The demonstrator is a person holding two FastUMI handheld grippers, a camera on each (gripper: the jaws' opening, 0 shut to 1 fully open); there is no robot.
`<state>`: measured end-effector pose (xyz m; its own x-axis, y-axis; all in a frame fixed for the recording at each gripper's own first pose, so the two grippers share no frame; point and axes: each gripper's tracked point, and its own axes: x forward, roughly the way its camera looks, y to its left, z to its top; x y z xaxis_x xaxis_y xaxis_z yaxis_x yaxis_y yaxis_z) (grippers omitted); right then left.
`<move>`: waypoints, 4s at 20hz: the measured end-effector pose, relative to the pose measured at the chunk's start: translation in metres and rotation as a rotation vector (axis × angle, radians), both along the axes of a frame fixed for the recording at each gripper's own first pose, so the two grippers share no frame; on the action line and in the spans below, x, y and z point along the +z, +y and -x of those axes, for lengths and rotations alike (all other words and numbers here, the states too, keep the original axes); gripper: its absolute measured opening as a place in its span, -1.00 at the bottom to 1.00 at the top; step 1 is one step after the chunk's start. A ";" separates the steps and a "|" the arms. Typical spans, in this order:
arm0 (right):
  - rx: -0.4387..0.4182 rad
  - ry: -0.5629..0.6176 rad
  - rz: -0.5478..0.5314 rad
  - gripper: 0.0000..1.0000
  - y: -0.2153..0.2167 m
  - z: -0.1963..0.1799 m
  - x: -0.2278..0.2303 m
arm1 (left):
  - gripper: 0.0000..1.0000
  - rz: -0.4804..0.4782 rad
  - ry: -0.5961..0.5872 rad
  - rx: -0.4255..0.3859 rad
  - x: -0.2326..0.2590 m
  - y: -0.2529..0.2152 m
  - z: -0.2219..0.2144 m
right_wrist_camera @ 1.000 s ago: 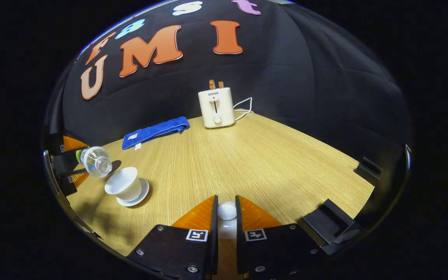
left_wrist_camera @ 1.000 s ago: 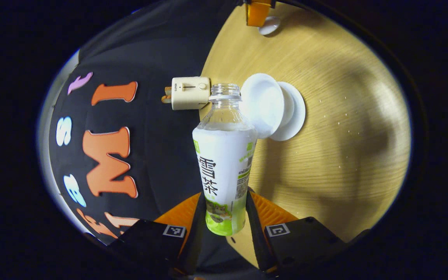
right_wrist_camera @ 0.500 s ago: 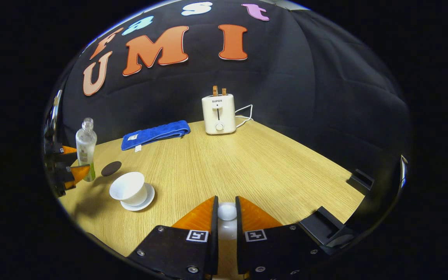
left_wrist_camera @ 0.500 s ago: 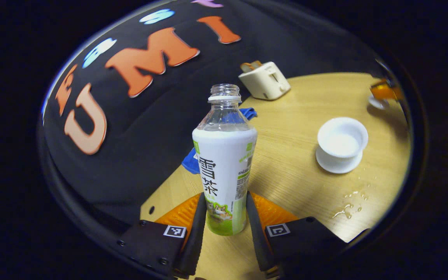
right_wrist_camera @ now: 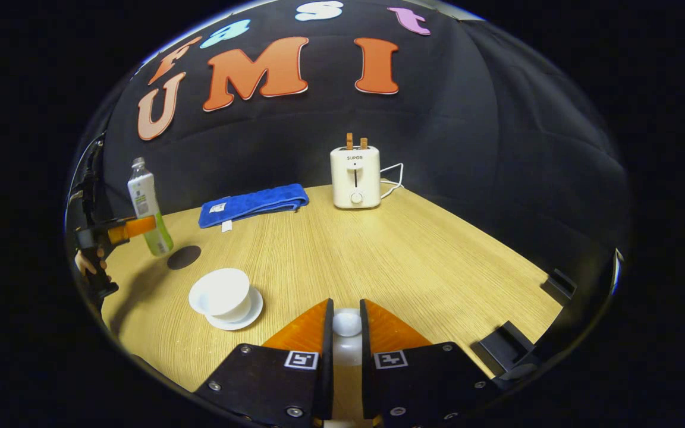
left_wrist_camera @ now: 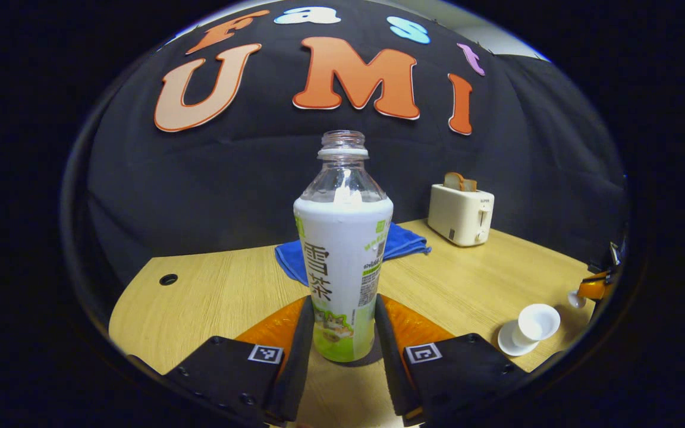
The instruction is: Open the teacup lid with one hand, grasp the water bottle and pour water into the teacup with the other hand; after pouring, place the water bottle on the coaster and then close the teacup lid.
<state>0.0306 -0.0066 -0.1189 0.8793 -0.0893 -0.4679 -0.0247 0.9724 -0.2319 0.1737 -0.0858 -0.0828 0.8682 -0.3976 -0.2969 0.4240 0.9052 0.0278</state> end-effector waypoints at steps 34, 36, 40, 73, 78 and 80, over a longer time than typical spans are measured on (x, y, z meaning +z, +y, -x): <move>0.148 -0.124 -0.021 -0.60 0.060 -0.020 0.043 | 0.96 -0.052 -0.027 0.061 -0.004 0.004 0.100; 0.209 -0.118 -0.034 -0.61 0.085 -0.022 0.037 | 0.96 -0.065 -0.079 0.129 0.006 0.020 0.123; 0.330 -0.092 -0.050 -0.60 0.134 -0.025 0.019 | 0.96 -0.052 -0.122 0.225 0.014 0.044 0.162; 0.318 -0.149 -0.007 0.84 0.117 0.004 0.031 | 0.96 0.033 -0.179 0.346 0.057 0.090 0.212; 0.299 -0.201 0.001 0.94 0.097 0.023 0.049 | 0.92 0.030 -0.203 0.360 0.068 0.089 0.220; 0.295 -0.213 -0.019 0.94 0.095 0.029 0.052 | 0.96 0.033 -0.204 0.363 0.066 0.089 0.225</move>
<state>0.0020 0.0881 -0.0672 0.9438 0.1893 -0.2710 -0.2576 0.9349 -0.2441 -0.0512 0.0032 -0.0165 0.9935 -0.0614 -0.0964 0.0661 0.9967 0.0467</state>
